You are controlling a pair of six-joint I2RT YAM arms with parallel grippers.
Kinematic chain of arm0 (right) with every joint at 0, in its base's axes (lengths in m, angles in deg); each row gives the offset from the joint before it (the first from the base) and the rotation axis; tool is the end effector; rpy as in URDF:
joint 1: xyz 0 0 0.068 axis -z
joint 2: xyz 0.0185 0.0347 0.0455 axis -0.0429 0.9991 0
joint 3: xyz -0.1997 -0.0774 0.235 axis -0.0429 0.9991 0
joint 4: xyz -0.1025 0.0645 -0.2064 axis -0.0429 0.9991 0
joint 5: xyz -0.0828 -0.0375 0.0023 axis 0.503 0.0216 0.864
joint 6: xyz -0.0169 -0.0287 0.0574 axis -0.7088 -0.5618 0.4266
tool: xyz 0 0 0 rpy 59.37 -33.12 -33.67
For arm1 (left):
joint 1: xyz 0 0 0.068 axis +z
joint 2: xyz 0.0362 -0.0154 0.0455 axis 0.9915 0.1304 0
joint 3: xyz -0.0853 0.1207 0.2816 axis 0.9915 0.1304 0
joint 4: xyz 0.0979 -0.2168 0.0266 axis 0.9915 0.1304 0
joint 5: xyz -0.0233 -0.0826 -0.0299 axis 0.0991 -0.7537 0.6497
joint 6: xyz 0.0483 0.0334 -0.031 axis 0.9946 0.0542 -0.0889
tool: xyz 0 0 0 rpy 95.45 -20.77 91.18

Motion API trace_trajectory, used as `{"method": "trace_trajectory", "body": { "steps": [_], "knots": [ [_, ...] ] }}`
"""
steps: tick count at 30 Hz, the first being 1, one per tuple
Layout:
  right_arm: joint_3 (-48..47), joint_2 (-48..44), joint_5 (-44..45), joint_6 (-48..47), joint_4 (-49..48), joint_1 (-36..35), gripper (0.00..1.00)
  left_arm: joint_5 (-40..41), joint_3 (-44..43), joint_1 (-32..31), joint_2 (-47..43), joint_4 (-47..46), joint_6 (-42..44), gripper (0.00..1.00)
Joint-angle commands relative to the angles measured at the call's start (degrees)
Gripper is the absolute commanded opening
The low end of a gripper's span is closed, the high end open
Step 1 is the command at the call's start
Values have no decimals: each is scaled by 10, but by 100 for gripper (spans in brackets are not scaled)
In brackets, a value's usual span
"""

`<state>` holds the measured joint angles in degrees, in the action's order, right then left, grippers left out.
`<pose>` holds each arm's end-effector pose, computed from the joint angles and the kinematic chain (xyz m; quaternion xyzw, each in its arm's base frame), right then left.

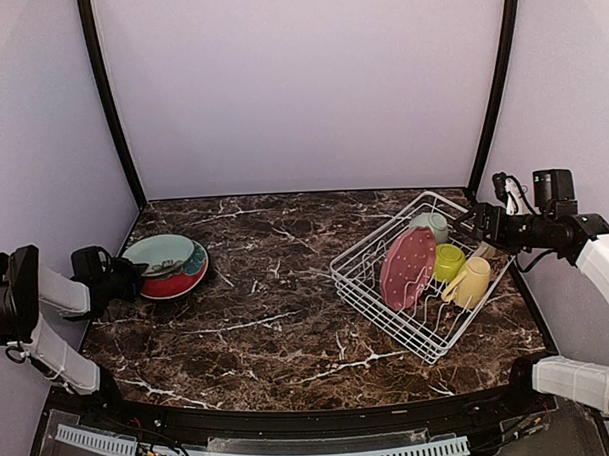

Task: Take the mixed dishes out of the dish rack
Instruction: Place the plate on the plate.

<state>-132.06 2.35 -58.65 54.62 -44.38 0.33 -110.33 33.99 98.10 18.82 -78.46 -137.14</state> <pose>0.1462 0.0290 0.3404 0.0241 0.8736 0.2823 0.3958 0.2534 0.0459 0.2081 -0.4925 0.6614 -0.4349 0.3617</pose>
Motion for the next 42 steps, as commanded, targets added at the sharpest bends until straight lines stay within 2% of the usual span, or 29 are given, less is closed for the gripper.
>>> {"method": "trace_trajectory", "body": {
  "steps": [1,14,22,31,37,39,42],
  "knots": [
    [-4,2,-1,5,-16,-3,99,-23,-39,2,4,-58,37,1],
    [-7,7,-8,11,-24,-4,99,-41,-65,-9,54,-16,69,4],
    [-3,1,-5,10,-21,-4,99,-33,-62,-10,30,48,105,23],
    [1,-2,-6,11,-22,-4,99,17,-65,-11,-37,178,195,37],
    [5,-5,-8,14,-24,-5,99,50,-85,-11,-61,264,253,51],
    [6,-6,-9,15,-25,-5,99,61,-93,-10,-65,292,269,64],
    [8,-7,-11,17,-27,-5,99,79,-109,-11,-71,347,296,75]
  ]
}}
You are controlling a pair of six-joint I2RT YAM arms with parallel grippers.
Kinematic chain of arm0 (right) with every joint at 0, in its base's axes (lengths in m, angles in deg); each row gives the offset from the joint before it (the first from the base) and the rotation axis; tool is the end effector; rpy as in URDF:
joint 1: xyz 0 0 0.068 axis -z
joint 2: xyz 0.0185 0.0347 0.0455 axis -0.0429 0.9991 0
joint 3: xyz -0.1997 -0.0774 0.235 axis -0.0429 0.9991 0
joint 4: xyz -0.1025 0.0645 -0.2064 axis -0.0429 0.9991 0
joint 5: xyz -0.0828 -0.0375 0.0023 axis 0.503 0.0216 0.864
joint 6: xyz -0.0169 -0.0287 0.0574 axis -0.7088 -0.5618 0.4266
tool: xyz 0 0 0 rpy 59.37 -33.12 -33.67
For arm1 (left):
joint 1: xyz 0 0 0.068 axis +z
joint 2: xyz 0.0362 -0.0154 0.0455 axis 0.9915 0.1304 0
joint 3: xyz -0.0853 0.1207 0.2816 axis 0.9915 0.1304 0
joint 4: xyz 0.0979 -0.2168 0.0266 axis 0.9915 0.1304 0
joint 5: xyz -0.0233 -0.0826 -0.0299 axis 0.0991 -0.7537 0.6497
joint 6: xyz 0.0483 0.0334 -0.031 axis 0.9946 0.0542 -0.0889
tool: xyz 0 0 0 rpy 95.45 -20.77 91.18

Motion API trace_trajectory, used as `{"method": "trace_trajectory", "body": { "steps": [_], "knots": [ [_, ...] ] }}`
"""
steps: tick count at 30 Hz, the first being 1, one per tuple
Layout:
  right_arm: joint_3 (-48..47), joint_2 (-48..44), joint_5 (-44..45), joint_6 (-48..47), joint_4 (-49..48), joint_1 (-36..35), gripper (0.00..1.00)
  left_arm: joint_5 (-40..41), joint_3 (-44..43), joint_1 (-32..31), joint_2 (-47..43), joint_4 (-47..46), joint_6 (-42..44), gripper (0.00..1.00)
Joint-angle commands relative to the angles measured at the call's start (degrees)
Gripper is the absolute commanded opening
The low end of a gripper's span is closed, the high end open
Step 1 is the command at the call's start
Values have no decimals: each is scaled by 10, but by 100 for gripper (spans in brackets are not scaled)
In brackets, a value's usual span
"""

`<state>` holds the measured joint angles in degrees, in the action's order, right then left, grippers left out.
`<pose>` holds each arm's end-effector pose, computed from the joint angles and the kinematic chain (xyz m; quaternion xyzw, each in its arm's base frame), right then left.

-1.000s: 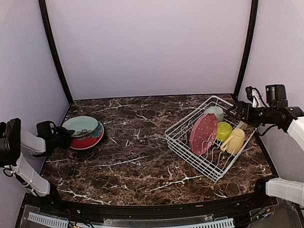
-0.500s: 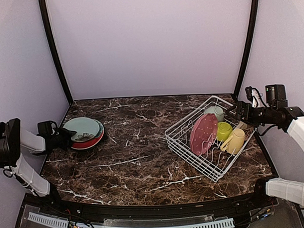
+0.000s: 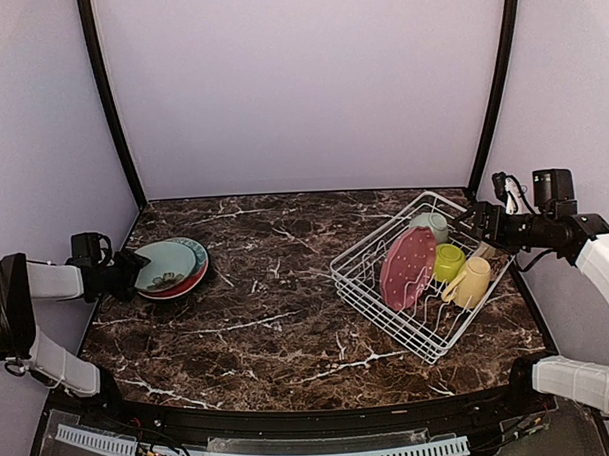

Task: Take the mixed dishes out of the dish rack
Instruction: Place the plate on the plate.

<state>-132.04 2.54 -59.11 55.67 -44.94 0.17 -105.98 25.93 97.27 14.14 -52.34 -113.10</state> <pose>0.1474 0.0298 0.3410 0.0282 0.8716 0.2900 0.3943 0.2478 0.0443 0.2182 -0.4070 0.7832 -0.3047 0.3580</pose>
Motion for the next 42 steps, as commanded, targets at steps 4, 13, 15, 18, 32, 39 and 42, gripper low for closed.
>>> {"method": "trace_trajectory", "body": {
  "steps": [4,13,15,18,32,39,42],
  "knots": [
    [9,-9,-6,6,-22,-4,99,67,-51,-5,-30,137,79,82],
    [14,-8,-8,8,-27,-5,99,121,-85,-32,-34,196,120,90],
    [14,-9,-8,8,-26,-5,99,141,-104,-46,-33,212,132,92],
    [14,-10,-6,7,-26,-5,99,166,-126,-66,-23,234,147,98],
    [14,-12,-5,7,-25,-5,99,245,-178,-97,10,307,172,99],
    [10,-15,-2,5,-19,-5,99,259,-182,-109,-8,300,178,98],
    [11,-16,0,5,-19,-5,99,271,-193,-133,-38,301,197,97]
  ]
}}
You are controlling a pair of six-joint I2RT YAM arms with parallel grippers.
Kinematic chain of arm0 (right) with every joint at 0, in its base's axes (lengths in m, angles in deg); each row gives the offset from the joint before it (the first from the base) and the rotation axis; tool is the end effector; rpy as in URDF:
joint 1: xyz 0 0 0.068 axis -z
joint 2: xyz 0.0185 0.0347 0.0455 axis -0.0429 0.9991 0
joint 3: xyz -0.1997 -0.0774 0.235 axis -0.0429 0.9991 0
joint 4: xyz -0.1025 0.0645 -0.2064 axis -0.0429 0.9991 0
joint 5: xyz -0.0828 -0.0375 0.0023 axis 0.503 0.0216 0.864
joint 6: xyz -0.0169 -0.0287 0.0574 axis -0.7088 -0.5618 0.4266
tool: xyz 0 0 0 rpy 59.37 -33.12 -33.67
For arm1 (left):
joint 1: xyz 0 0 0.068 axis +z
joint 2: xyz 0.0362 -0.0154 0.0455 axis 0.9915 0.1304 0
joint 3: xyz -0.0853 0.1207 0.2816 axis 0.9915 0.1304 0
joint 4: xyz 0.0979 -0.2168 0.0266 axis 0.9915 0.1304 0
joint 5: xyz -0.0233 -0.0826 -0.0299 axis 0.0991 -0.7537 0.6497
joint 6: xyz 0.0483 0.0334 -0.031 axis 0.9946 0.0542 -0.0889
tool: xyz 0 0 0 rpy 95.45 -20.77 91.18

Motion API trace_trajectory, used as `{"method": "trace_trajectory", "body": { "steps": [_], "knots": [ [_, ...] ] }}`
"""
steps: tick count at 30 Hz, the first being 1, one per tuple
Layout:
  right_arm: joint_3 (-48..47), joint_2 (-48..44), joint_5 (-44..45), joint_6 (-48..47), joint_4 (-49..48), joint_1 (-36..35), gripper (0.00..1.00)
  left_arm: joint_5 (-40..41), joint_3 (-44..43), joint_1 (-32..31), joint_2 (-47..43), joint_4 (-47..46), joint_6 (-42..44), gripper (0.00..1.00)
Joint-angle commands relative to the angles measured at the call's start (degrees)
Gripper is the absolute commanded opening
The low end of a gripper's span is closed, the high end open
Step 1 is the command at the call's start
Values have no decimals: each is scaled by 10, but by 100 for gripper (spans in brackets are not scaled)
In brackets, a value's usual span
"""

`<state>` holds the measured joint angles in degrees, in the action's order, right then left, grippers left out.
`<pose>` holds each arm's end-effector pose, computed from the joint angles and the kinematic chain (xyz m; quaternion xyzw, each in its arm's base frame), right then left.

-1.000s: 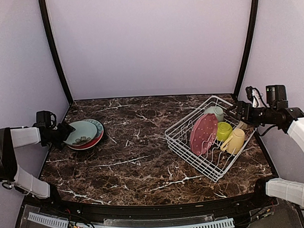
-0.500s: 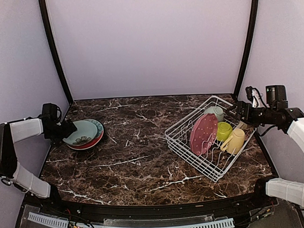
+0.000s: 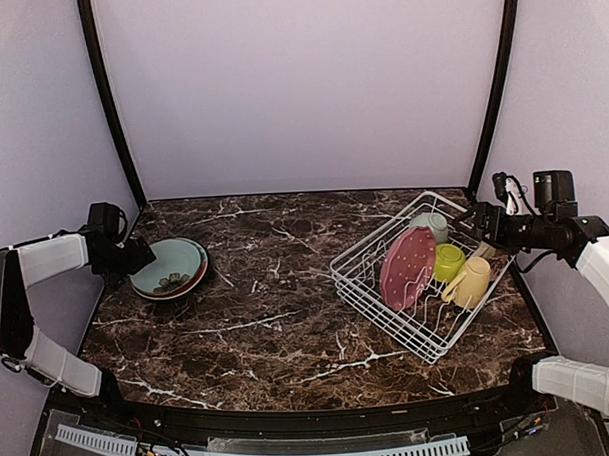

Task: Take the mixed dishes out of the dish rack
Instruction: Place the plate on the plate, then grab the plate from the dish rack.

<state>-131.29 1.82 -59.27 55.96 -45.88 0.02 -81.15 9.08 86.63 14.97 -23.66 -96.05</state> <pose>0.1453 0.0303 0.3400 0.0264 0.8681 0.2932 0.3997 0.2659 0.0211 0.2541 -0.3165 0.8843 -0.0729 0.3356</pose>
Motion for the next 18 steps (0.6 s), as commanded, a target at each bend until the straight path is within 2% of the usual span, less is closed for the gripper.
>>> {"method": "trace_trajectory", "body": {
  "steps": [1,8,10,14,18],
  "knots": [
    [3,-8,2,3,-10,-4,99,25,-27,-45,-54,14,29,97],
    [2,-1,-3,5,-15,-4,99,50,-71,-174,-106,3,75,96],
    [1,-1,-2,4,-15,-4,99,60,-87,-230,-107,-1,89,96],
    [0,-1,-4,4,-15,-4,99,57,-126,-317,-87,-18,121,96],
    [-1,-2,-3,3,-13,-4,99,60,-190,-413,-31,-20,175,96]
  ]
}}
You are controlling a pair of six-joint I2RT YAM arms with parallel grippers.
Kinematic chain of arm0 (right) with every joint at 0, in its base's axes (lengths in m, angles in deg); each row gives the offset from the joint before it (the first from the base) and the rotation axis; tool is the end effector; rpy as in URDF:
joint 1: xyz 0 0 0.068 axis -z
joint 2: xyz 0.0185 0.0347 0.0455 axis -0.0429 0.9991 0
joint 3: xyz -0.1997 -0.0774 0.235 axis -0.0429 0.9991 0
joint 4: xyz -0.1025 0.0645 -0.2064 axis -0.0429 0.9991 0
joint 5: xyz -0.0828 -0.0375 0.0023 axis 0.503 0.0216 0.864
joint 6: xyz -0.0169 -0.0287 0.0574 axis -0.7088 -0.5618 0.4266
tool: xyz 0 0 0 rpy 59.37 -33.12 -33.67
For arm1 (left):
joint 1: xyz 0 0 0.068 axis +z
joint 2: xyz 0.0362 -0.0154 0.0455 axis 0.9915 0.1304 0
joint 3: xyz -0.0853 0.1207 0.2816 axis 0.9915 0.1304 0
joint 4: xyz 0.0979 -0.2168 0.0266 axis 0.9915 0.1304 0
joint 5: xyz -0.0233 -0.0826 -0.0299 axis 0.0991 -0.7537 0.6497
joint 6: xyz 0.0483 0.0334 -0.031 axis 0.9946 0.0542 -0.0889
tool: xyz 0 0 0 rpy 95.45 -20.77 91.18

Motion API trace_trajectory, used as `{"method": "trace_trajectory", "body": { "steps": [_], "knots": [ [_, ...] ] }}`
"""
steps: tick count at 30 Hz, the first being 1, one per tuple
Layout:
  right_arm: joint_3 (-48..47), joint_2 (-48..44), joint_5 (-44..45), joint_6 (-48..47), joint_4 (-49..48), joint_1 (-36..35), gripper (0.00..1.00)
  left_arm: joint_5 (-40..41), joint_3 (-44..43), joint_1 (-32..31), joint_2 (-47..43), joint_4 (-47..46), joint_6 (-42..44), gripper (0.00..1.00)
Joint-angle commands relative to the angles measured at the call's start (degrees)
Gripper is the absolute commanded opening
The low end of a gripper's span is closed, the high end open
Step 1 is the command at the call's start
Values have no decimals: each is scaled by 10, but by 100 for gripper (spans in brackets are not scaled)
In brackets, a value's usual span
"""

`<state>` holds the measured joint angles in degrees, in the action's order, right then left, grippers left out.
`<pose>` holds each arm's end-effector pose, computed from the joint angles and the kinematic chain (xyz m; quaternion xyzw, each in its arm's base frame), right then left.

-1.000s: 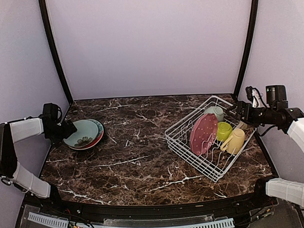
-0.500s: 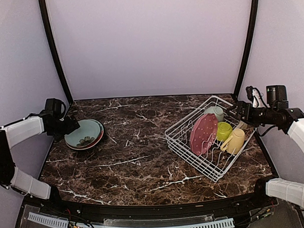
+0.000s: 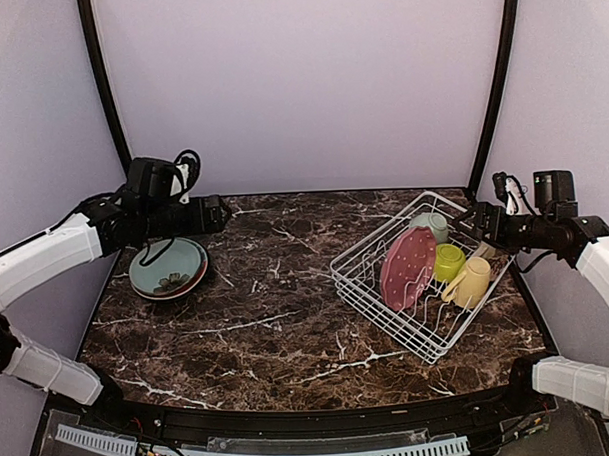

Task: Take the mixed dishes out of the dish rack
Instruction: Grab the plate from the dish rack.

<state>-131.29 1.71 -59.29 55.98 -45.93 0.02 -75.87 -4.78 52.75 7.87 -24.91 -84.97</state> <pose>0.1449 0.0303 0.3404 0.0261 0.8675 0.2935 0.4008 0.2373 -0.1279 0.3661 0.0139 0.8544 -0.1816 0.4866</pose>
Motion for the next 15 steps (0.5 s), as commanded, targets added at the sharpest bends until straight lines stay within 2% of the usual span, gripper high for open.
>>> {"method": "trace_trajectory", "body": {
  "steps": [1,6,15],
  "knots": [
    [-1,-1,-2,2,-12,-4,99,9,-74,-90,64,-8,83,96],
    [-4,-4,-1,0,-8,-4,99,2,-164,-203,160,-10,140,97],
    [-6,-11,7,-6,2,-4,99,-18,-346,-301,336,5,161,98]
  ]
}}
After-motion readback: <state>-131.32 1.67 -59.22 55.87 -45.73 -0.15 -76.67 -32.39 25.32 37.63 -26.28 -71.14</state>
